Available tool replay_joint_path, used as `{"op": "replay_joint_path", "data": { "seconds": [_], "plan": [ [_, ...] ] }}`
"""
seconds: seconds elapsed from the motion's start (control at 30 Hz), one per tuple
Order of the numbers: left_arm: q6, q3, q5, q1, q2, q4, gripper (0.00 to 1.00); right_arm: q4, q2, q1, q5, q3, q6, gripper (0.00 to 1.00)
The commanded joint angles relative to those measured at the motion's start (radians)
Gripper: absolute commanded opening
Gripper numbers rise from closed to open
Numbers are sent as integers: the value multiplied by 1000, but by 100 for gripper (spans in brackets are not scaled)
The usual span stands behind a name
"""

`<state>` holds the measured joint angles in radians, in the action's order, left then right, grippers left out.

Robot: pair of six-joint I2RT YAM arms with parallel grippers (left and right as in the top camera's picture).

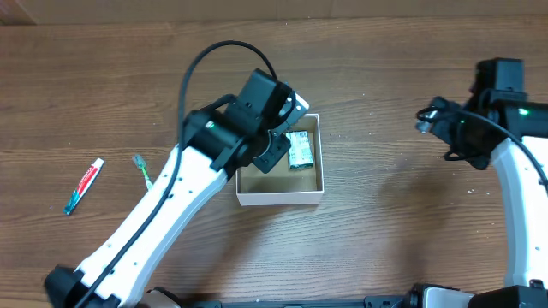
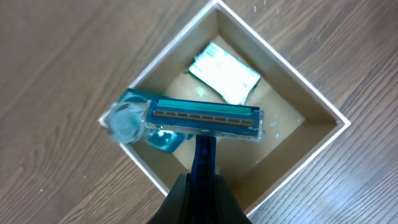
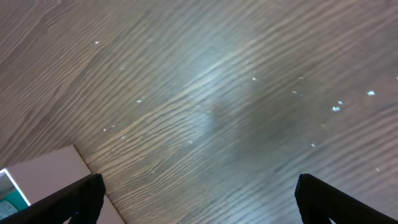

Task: Pack container
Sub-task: 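Move the razor over the box and drop it inside, then grasp the green toothbrush with the left gripper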

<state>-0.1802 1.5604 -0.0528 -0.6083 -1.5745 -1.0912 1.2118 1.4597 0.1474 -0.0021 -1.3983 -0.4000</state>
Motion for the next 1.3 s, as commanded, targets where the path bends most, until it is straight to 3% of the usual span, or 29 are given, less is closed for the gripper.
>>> {"op": "replay_joint_path", "data": {
  "seconds": [0.0,0.4,0.53,0.67,0.77,0.87,0.93,1.03,1.13,1.27],
  "plan": [
    [-37,-14,48,-3,-92,14,4,1,-10,5,-29,3,-12,100],
    [-41,-14,42,-27,-391,45,4,1,-10,5,-26,3,-11,100],
    [-41,-13,41,-36,-395,43,22,2,-10,5,-26,3,-11,100],
    [-29,2,-39,-63,-366,19,59,2,-10,5,-26,4,-11,100],
    [-14,49,-70,-91,-306,-43,67,2,-10,5,-26,4,-11,100],
    [82,163,-97,-108,-198,-166,72,2,-10,5,-26,4,7,100],
    [188,235,-154,-93,-87,-216,100,1,-10,5,-26,4,8,100],
    [256,245,-180,-43,18,-223,100,1,-10,5,-26,4,9,100],
    [368,245,-186,93,108,-282,100,2,-10,5,-26,4,11,100],
    [640,242,-182,446,158,-448,100,1,-10,5,-26,4,11,100]
  ]
}}
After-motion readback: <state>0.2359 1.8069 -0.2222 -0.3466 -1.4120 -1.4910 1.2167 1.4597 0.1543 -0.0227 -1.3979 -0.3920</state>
